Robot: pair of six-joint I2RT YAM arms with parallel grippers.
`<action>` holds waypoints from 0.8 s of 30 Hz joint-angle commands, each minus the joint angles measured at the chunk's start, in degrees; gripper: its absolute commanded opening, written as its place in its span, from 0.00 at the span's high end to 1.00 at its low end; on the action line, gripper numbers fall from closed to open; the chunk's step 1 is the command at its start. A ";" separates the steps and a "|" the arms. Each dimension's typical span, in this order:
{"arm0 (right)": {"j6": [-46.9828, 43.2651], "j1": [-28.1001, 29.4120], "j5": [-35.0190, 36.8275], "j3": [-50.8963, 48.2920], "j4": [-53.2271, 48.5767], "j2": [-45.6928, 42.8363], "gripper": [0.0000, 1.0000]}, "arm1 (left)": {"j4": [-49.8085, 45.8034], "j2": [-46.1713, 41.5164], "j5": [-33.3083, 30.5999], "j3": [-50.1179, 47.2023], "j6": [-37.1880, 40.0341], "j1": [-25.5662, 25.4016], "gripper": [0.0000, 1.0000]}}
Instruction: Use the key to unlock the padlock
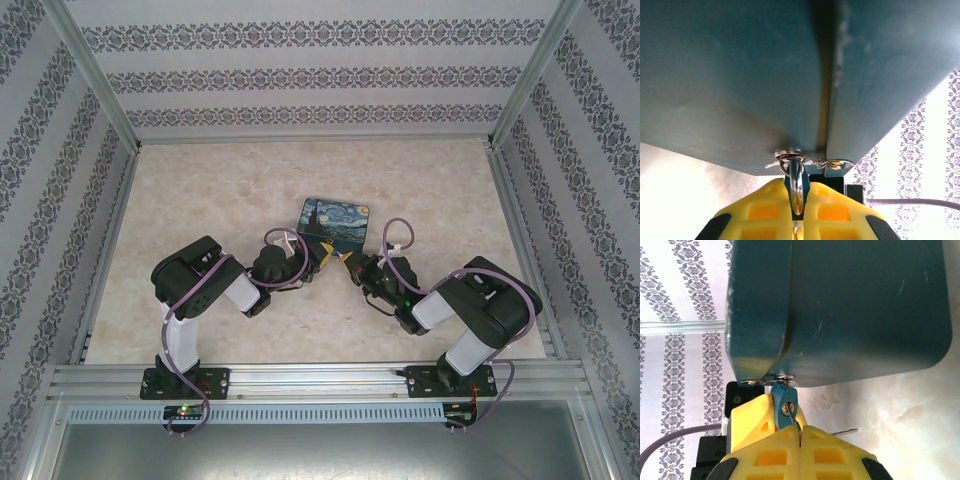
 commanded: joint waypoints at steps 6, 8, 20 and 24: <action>2.76 -2.62 -3.73 2.15 9.20 3.99 1.00 | 5.26 -1.62 4.90 1.02 0.21 -1.29 1.00; 3.25 -3.12 -4.53 2.38 9.73 4.42 1.00 | 4.84 -1.57 5.08 1.07 0.53 -1.29 1.00; 5.03 -4.75 -9.62 4.35 8.76 3.50 1.00 | 3.07 -0.70 5.05 1.13 2.15 -1.29 1.00; 5.96 -4.27 -10.05 4.18 8.65 3.66 1.00 | 3.32 -0.32 4.92 1.27 2.07 -1.29 1.00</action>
